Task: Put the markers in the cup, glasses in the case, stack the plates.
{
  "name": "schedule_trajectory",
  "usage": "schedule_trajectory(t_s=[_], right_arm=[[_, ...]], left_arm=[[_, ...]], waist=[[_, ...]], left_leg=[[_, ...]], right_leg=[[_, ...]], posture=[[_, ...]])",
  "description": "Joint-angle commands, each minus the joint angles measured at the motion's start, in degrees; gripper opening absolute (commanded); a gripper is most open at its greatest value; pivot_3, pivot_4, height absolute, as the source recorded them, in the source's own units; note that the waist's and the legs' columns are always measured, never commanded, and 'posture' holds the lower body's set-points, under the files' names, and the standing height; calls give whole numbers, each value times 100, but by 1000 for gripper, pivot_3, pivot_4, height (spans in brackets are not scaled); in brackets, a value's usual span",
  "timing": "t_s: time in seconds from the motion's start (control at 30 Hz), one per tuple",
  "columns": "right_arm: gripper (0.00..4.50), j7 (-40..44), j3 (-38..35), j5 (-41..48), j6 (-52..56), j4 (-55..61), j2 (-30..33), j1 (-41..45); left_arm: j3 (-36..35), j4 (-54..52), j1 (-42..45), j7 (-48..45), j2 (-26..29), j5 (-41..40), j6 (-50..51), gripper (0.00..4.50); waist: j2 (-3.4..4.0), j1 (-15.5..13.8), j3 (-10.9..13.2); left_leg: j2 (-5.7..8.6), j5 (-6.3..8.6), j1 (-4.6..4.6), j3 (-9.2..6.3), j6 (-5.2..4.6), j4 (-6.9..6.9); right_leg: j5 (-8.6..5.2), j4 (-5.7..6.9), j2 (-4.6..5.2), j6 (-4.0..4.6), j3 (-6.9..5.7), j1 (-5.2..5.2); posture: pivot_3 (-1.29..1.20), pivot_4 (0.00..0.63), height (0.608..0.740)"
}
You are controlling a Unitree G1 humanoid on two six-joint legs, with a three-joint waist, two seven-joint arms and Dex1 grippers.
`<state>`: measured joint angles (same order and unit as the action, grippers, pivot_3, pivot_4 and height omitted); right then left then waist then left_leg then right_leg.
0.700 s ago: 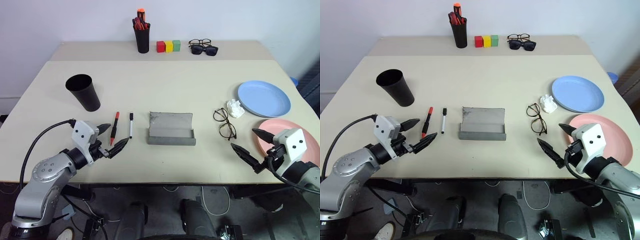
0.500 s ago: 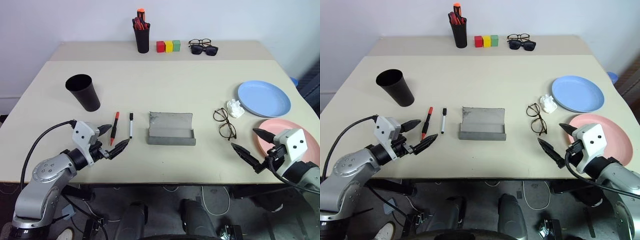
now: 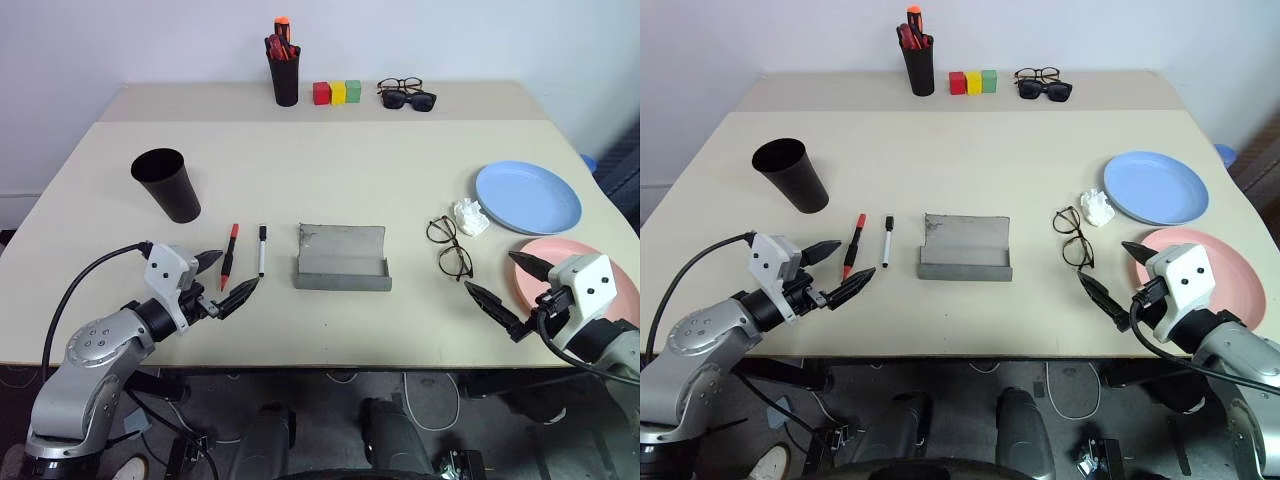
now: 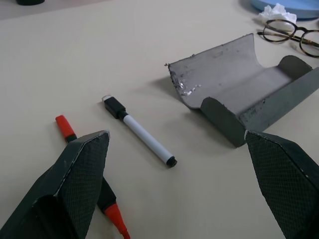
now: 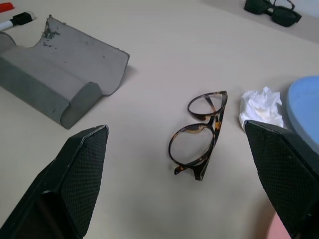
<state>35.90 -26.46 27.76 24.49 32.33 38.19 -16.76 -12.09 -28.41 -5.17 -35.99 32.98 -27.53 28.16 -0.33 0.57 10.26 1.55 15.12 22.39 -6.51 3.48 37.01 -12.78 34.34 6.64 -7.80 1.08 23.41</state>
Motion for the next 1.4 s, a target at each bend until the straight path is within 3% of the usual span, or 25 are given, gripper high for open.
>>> schedule_trajectory(t_s=[0.03,0.37,0.67,0.93,1.1,1.4], right_arm=[[4433,18,29,-52,-220,45,-74,54],[4433,187,97,-136,-552,-44,-100,72],[4433,1725,699,635,-680,-402,373,1036],[4433,2550,1140,550,-1045,-1122,500,1863],[4433,2637,1317,402,-1240,-1361,457,2136],[4433,2515,1400,273,-1377,-1450,442,2344]], left_arm=[[-91,-273,-44,45,-6,-51,-97,4450],[-121,-372,-36,268,-56,-129,26,4450],[399,-497,1748,2293,-506,56,2435,4450],[725,-119,3346,3861,-1988,365,4609,4450],[28,384,3886,4436,-2733,769,5761,4450],[-294,1110,4395,4730,-2916,1504,6056,4450]], waist=[[0,-1,0],[0,-1,0],[-9,5,5],[-32,2,18],[-36,27,22],[-52,-4,31]], left_leg=[[0,0,0,0,0,0],[0,0,0,0,0,0],[2,-1,-10,-6,-1,18],[8,-1,-8,-11,0,12],[8,-1,-9,-11,-1,7],[9,-5,-7,-12,8,10]], right_leg=[[0,0,0,0,0,0],[0,0,0,0,0,0],[-2,14,-5,-11,-1,-16],[20,8,-8,-23,1,-19],[19,12,-9,-25,1,-14],[20,12,-10,-25,1,-14]], posture=[[0,150,740],[0,150,740],[0,150,740],[0,150,740],[0,150,740],[0,150,740]])
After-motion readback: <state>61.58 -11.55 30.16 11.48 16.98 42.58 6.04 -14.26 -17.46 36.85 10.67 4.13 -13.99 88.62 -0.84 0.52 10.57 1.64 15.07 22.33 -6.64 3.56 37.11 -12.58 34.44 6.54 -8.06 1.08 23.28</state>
